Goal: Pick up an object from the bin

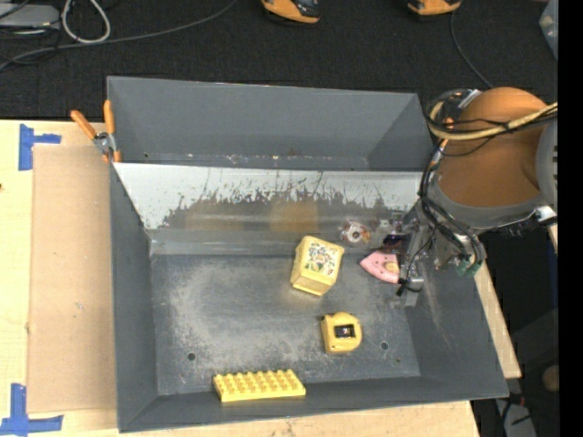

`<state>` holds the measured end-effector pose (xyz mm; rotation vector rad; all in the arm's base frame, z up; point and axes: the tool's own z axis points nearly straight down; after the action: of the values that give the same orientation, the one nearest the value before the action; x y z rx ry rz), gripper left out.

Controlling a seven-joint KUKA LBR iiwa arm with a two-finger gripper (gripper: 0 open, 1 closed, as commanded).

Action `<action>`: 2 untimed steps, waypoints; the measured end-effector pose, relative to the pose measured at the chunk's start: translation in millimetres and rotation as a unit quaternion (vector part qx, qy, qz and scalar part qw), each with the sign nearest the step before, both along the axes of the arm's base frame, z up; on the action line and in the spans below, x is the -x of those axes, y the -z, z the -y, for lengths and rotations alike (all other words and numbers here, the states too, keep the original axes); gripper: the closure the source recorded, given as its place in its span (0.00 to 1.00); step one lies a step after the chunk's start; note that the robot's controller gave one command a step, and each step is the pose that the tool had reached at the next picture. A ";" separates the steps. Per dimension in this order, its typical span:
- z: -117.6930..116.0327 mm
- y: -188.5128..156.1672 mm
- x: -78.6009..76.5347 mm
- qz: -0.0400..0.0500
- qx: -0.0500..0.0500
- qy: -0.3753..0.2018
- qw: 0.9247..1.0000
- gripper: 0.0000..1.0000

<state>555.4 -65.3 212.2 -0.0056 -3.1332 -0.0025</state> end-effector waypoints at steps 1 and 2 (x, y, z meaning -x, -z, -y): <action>-0.3 -4.0 -1.6 0.004 0.001 -0.001 1.000 0.00; -17.5 88.6 32.7 0.005 0.000 0.029 1.000 0.00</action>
Offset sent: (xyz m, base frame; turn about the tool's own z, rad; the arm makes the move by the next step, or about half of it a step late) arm -0.0527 0.0273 -0.1422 0.0905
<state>522.7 -47.8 123.6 -0.0952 -3.1416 -0.0023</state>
